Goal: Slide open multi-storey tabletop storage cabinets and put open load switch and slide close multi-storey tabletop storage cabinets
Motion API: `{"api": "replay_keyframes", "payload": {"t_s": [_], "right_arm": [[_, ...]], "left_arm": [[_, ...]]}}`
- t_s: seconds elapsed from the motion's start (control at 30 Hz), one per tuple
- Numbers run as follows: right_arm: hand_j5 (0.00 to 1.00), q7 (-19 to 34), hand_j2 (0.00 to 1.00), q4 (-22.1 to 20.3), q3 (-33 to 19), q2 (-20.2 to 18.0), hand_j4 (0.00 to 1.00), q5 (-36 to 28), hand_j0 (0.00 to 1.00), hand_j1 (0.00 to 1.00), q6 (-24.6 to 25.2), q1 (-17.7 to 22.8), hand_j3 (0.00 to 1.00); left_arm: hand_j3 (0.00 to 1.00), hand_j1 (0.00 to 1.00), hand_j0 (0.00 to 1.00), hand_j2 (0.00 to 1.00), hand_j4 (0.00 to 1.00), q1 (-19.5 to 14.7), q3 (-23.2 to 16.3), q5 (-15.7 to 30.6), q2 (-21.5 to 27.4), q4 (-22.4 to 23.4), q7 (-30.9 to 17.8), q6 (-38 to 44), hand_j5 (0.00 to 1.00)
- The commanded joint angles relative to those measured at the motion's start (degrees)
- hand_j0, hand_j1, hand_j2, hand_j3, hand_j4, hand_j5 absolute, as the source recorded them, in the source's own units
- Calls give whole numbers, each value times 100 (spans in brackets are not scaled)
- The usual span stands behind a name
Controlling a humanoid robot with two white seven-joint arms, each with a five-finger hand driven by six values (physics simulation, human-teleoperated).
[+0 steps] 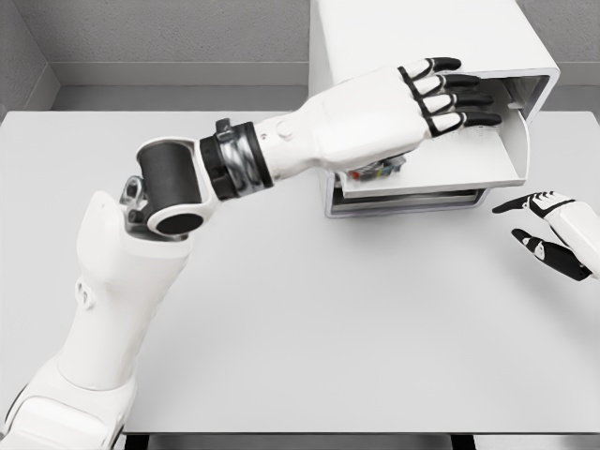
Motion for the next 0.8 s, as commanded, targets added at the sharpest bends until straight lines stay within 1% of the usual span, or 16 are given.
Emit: {"api": "replay_keyframes", "payload": {"t_s": [0.0, 0.03, 0.07, 0.13, 0.17, 0.23, 0.3, 0.33, 0.37, 0.47, 0.5, 0.57, 0.6, 0.63, 0.7, 0.77], "right_arm": [[60, 4, 60, -68, 5, -8, 60, -43, 60, 60, 6, 0, 60], [60, -5, 60, -77, 5, -8, 60, -43, 60, 60, 6, 0, 60], [59, 4, 59, -94, 13, -8, 59, -43, 59, 59, 6, 9, 59], [55, 4, 55, -112, 22, 1, 55, -43, 55, 55, 6, 18, 55], [54, 4, 54, -208, 31, 1, 54, -43, 54, 54, 6, 26, 54], [53, 4, 53, -244, 31, 19, 53, -43, 53, 53, 6, 53, 53], [54, 4, 54, -252, 31, 19, 54, -43, 54, 54, 6, 44, 54], [54, 4, 54, -252, 31, 19, 54, -43, 54, 54, 6, 26, 54], [54, 39, 54, -252, 31, 19, 54, -34, 54, 54, 6, 9, 54], [54, 162, 54, -252, 40, 45, 54, -43, 54, 54, 6, -53, 54], [54, 171, 54, -244, 40, 54, 54, -43, 54, 54, 6, -62, 54], [54, 250, 54, -244, 75, 63, 54, -43, 54, 54, 6, -105, 54], [54, 294, 54, -235, 198, 63, 54, -43, 54, 54, 6, -246, 54], [54, 294, 54, -226, 277, 63, 54, -43, 54, 54, 6, -308, 54], [54, 294, 54, -208, 303, 63, 54, -43, 54, 54, 6, -369, 54], [54, 303, 54, -200, 347, 63, 54, -43, 54, 54, 6, -387, 54]], "left_arm": [[100, 100, 100, 100, 100, 0, 317, 582, 0, -67, 4, 17, 100], [100, 100, 100, 100, 100, 9, 431, 766, 132, -67, 4, 17, 100], [100, 100, 100, 100, 100, 18, 607, 1065, 377, -67, 4, 17, 100], [100, 100, 100, 100, 100, 158, 906, 1505, 817, -67, 4, 17, 100], [100, 100, 100, 100, 100, 228, 1038, 1689, 975, -67, 4, 17, 100], [100, 100, 100, 100, 100, 404, 1372, 2094, 1432, -67, 4, 17, 100], [100, 100, 100, 100, 100, 720, 1828, 2331, 1802, -67, 4, 17, 100], [100, 100, 100, 100, 100, 1045, 2268, 2568, 2048, -58, 4, 17, 100], [100, 100, 100, 100, 100, 1335, 2663, 2718, 2171, -58, 4, 17, 100], [100, 100, 100, 100, 100, 2065, 3358, 2762, 2268, 91, 4, 17, 100], [100, 100, 100, 100, 100, 2294, 3508, 2762, 2285, 267, 4, 17, 100], [100, 100, 100, 100, 100, 2645, 3525, 2753, 2426, 478, 4, 17, 100], [100, 100, 100, 100, 100, 2812, 3534, 2744, 2487, 609, 4, 17, 100], [100, 100, 100, 100, 100, 2900, 3534, 2753, 2479, 785, 4, 17, 100], [100, 100, 100, 100, 100, 2953, 3517, 2736, 2417, 1216, 4, 17, 100], [100, 100, 100, 100, 100, 2936, 3508, 2683, 2426, 1357, 4, 17, 100]]}}
